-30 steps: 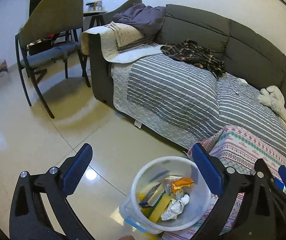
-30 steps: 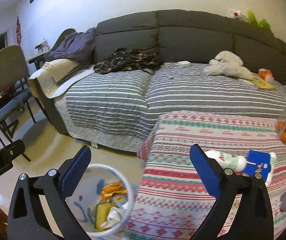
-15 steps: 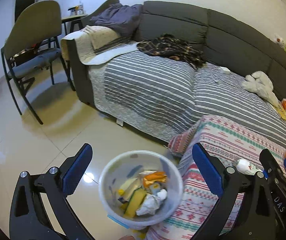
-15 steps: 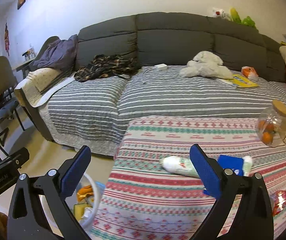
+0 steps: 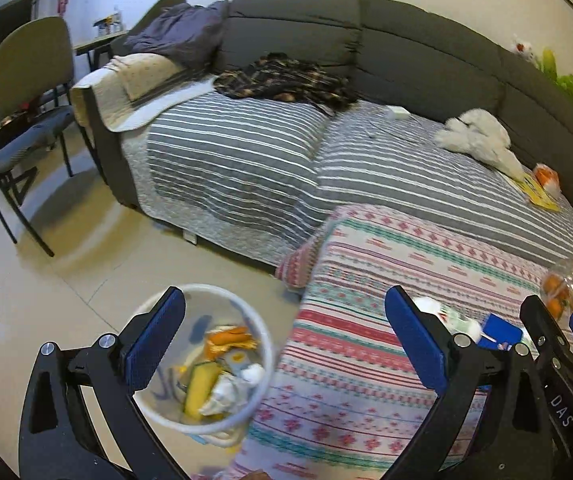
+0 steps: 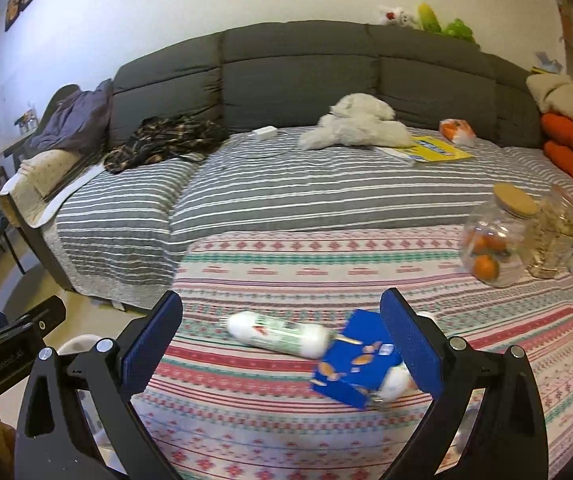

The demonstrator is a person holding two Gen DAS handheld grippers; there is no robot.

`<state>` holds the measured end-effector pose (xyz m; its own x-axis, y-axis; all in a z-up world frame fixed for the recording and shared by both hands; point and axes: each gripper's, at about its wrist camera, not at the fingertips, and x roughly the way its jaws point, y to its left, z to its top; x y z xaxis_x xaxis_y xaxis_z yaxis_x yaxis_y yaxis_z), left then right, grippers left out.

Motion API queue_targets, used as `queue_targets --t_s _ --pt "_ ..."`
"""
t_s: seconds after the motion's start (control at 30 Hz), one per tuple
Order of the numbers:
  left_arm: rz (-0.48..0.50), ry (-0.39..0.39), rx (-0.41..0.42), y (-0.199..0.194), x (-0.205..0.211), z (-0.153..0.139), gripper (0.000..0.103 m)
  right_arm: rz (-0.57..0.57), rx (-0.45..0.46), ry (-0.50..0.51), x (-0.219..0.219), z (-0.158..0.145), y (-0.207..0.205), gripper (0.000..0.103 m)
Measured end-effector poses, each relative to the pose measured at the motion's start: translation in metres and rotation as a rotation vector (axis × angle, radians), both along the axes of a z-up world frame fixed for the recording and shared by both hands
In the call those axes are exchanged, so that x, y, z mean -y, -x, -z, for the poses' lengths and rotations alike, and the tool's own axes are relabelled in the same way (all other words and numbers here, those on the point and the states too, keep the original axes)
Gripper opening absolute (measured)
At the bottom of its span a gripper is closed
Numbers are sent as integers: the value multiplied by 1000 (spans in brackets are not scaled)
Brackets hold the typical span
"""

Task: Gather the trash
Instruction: 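Move both tools back over the table, then grasp the white drink bottle with the left tool while the right tool grasps the blue box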

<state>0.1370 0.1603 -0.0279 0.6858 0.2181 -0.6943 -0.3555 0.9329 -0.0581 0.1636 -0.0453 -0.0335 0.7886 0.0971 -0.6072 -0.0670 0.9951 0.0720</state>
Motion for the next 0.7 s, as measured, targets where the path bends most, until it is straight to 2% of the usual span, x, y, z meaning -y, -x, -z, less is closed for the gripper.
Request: queue_targets --t_s 0.27,0.43,0.53,0.63,0.7 --pt "69 -1 -47 -18 47 13 96 59 -28 20 56 6 -3 96" --pt "94 26 -100 -36 71 27 96 116 -60 -23 98 11 -9 96" --pt "106 85 -142 -50 88 39 96 147 -88 -58 121 14 -14 96" --pt "97 176 -182 -69 105 53 96 184 -121 -98 145 21 -18 96" --pt "78 201 -200 -78 113 62 96 204 -146 -128 157 25 -21 96"
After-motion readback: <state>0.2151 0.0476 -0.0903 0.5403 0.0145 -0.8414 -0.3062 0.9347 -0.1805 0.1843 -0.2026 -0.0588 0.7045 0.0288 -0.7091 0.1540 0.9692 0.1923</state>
